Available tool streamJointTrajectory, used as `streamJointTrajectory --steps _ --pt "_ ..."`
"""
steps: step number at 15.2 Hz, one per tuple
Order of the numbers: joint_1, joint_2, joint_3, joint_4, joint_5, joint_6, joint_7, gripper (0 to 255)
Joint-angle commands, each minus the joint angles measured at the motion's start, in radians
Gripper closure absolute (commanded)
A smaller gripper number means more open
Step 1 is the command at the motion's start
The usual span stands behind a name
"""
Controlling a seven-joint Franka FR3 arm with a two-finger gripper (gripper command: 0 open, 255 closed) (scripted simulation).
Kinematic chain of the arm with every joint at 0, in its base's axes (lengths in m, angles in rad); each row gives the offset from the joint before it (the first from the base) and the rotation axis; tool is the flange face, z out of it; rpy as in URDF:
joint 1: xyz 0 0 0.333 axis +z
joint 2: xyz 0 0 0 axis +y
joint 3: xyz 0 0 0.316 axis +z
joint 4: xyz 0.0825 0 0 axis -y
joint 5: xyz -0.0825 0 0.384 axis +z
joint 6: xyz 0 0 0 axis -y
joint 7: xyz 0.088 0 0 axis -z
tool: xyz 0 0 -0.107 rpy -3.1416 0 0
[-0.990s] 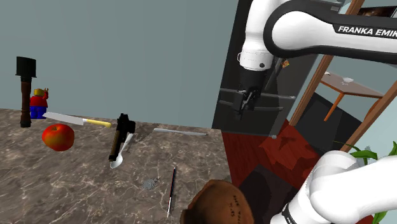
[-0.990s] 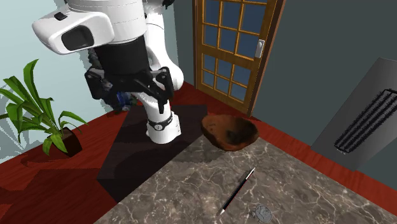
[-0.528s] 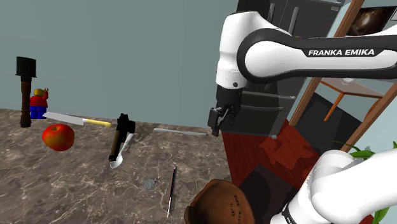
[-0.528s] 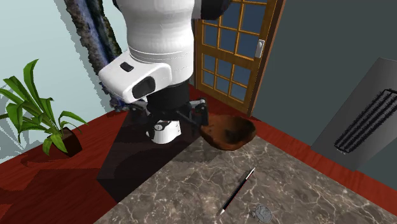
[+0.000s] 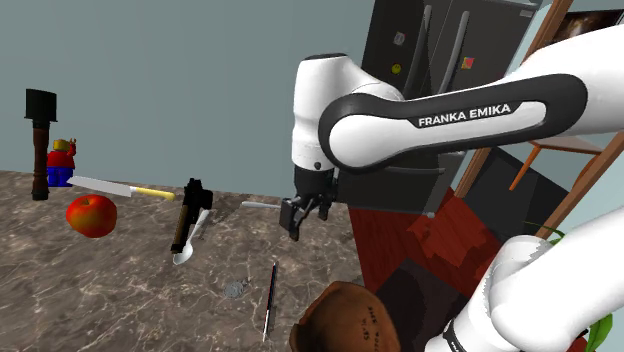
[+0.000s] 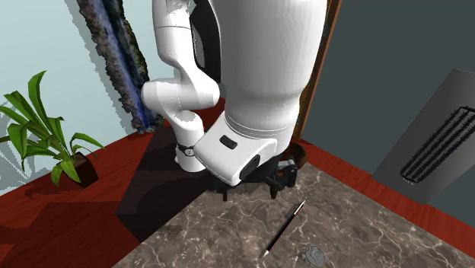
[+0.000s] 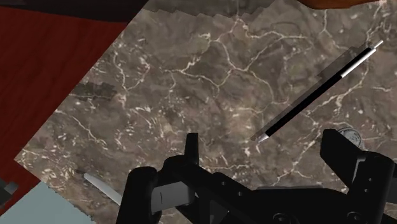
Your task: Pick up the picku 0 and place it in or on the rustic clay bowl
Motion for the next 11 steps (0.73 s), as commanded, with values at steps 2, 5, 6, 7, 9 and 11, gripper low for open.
streamJointTrajectory --steps 2,5,6,7,9,11 --pt "0.007 0.088 0.052 0.021 -0.009 0.076 0.063 0" --pt "0.011 0.192 0.099 0.065 -0.041 0.141 0.131 0" --pt "0.013 0.229 0.113 0.082 -0.056 0.161 0.155 0" --pt "0.015 0.266 0.127 0.100 -0.074 0.180 0.181 0" --pt "0.023 0.344 0.149 0.141 -0.115 0.214 0.234 0" --pt "0.036 0.424 0.166 0.188 -0.163 0.242 0.290 0"
